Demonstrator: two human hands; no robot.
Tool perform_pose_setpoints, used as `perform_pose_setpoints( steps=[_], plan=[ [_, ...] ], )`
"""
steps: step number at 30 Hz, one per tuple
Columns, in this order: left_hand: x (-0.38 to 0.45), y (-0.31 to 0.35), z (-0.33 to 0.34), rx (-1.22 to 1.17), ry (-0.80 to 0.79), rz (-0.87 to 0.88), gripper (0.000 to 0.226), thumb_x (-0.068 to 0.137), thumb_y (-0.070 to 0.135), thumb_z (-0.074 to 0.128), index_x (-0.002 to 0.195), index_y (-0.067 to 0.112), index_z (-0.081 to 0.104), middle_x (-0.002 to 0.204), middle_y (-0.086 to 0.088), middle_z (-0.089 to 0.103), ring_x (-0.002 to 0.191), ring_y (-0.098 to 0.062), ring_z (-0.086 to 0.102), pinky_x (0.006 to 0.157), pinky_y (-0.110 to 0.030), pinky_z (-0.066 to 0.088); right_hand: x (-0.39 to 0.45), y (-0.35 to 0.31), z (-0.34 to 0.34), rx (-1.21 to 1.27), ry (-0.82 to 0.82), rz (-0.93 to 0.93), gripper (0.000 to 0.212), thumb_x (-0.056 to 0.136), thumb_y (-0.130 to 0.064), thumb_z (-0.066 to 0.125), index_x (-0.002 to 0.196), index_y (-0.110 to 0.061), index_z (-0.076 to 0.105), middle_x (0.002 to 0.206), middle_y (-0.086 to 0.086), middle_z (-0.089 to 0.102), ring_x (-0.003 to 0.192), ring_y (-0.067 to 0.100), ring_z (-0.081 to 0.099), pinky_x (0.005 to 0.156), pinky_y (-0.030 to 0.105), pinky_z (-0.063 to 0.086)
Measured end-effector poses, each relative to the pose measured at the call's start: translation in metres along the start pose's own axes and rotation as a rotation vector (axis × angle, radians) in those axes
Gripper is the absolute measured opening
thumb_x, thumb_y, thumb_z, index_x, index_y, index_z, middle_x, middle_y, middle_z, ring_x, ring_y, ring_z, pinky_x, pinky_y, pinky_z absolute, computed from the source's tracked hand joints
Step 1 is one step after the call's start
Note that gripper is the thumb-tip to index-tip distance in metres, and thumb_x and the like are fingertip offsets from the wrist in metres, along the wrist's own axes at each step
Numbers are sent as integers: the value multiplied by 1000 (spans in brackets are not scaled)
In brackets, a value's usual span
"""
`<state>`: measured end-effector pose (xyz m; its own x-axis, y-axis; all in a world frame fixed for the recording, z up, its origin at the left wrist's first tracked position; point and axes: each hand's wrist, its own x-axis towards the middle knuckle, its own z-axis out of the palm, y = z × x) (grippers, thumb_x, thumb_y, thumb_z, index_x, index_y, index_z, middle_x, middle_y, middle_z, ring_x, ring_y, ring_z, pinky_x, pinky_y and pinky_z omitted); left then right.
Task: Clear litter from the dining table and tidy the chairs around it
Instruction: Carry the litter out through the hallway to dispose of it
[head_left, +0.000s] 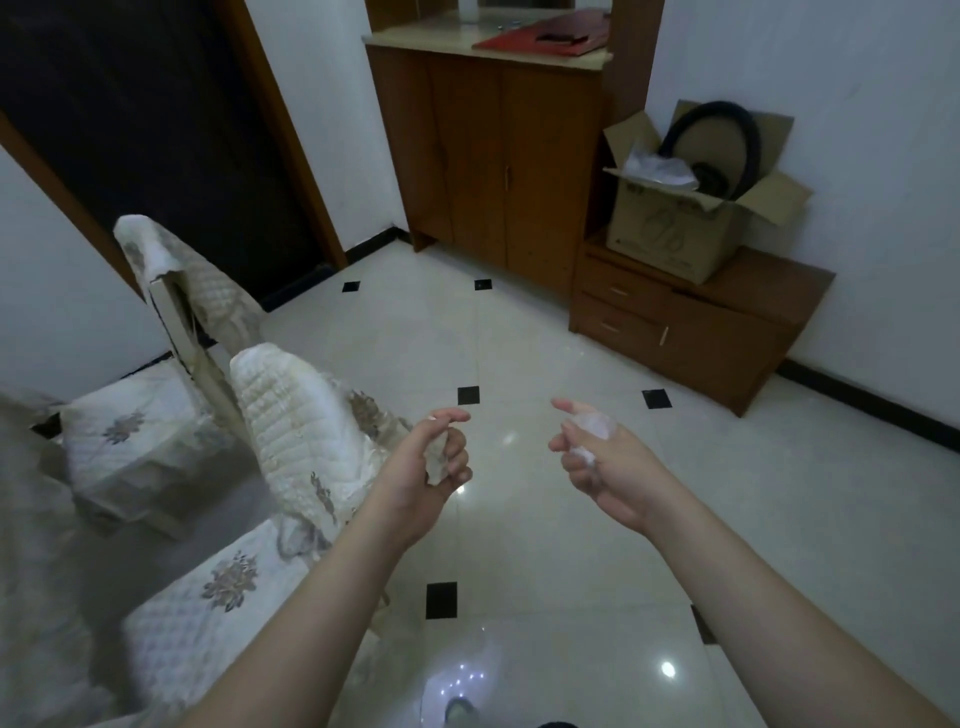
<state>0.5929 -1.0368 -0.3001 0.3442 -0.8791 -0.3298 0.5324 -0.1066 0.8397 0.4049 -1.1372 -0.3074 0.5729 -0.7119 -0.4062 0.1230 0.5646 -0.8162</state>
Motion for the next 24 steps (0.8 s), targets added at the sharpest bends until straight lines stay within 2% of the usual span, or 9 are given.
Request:
perform_pose_setpoints(
  steps=[2, 5, 8, 11, 13, 15, 18, 21, 24],
  plan=[
    [22, 9, -11, -62, -16, -6, 13, 88, 20, 51, 90, 14, 62, 65, -2, 36, 52, -14, 28, 59, -29, 31, 25, -4, 7, -7, -19, 1, 24, 100, -19, 47, 121, -9, 51, 70, 2, 45, 46, 3, 31, 38, 14, 23],
    [63, 25, -25, -168, -95, -32, 14, 82, 27, 51, 82, 15, 58, 69, -1, 37, 53, -14, 30, 57, -29, 30, 65, -16, 21, -103, -37, -40, 21, 96, -32, 52, 90, -13, 47, 61, -3, 33, 43, 4, 23, 36, 16, 17],
    [105, 45, -35, -241, -75, -48, 14, 80, 27, 49, 70, 17, 47, 67, 0, 34, 55, -13, 29, 57, -28, 27, 103, -38, 38, -113, 6, 40, 43, 84, -58, 56, 70, -23, 36, 56, -5, 26, 42, 5, 20, 36, 19, 13],
    [143, 61, -39, -282, -38, -47, 18, 80, 27, 48, 66, 19, 42, 65, 1, 33, 56, -13, 28, 55, -26, 29, 141, -58, 43, -51, 84, 86, 60, 79, -77, 45, 57, -23, 29, 55, -3, 22, 45, 10, 19, 40, 23, 14],
    [167, 69, -42, -275, -42, -55, 20, 83, 26, 45, 65, 20, 38, 63, 1, 32, 53, -13, 30, 54, -26, 31, 164, -70, 44, 35, 128, 73, 62, 86, -72, 38, 55, -21, 23, 55, 0, 20, 48, 15, 23, 45, 24, 20],
    [191, 76, -44, -257, -48, -68, 23, 83, 25, 45, 63, 21, 34, 61, 1, 29, 52, -13, 28, 53, -25, 30, 186, -80, 47, 101, 184, 80, 59, 95, -55, 37, 51, -19, 25, 51, 2, 24, 48, 18, 37, 49, 27, 32],
    [222, 85, -46, -229, -49, -66, 25, 78, 21, 49, 59, 21, 33, 61, 2, 25, 55, -14, 18, 54, -25, 27, 217, -87, 47, 48, 253, 95, 47, 101, -31, 38, 57, -15, 35, 51, 5, 39, 46, 15, 45, 42, 21, 39],
    [256, 86, -46, -232, -24, -67, 29, 77, 12, 52, 57, 20, 33, 65, 1, 22, 59, -15, 12, 52, -25, 17, 250, -97, 40, -93, 258, 108, 35, 101, -34, 44, 77, -10, 51, 67, 7, 53, 51, 11, 43, 39, 18, 38],
    [298, 80, -44, -275, 9, -98, 28, 83, 10, 48, 60, 18, 34, 63, 2, 23, 49, -10, 16, 42, -21, 18, 293, -109, 22, -50, 182, 96, 29, 99, -36, 48, 91, -9, 55, 60, 1, 43, 46, 9, 34, 37, 18, 30]
  ],
)
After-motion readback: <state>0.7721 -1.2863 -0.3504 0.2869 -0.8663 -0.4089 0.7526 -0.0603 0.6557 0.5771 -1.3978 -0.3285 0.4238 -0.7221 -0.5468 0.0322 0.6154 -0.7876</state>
